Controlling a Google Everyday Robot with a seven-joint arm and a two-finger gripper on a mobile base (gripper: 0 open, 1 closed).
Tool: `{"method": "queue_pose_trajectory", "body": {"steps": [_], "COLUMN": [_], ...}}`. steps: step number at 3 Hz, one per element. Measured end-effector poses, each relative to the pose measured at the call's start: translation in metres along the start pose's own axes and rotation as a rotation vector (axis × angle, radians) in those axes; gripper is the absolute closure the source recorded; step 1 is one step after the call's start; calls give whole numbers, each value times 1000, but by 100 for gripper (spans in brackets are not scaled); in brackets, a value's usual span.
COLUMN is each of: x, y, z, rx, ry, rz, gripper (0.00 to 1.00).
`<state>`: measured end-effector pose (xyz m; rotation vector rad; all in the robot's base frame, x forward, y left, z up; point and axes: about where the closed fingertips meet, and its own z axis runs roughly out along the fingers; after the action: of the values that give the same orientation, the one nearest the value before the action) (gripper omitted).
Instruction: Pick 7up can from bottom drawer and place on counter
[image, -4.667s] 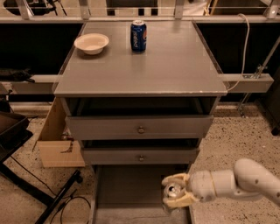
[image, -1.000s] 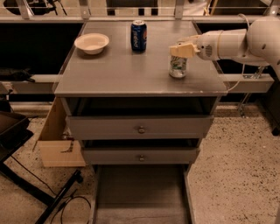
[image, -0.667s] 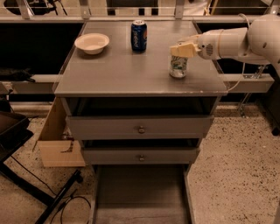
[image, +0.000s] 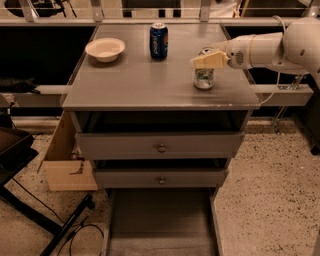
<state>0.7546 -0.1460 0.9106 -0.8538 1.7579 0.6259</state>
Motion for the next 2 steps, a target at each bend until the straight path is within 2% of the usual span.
{"method": "queue_pose_trajectory", "body": {"steps": [1,2], "x": [0,-13], "y": [0,11], "z": [0,-5], "rx": [0,-17], "ry": [0,-38], "rz": [0,-26], "gripper": [0,0]}}
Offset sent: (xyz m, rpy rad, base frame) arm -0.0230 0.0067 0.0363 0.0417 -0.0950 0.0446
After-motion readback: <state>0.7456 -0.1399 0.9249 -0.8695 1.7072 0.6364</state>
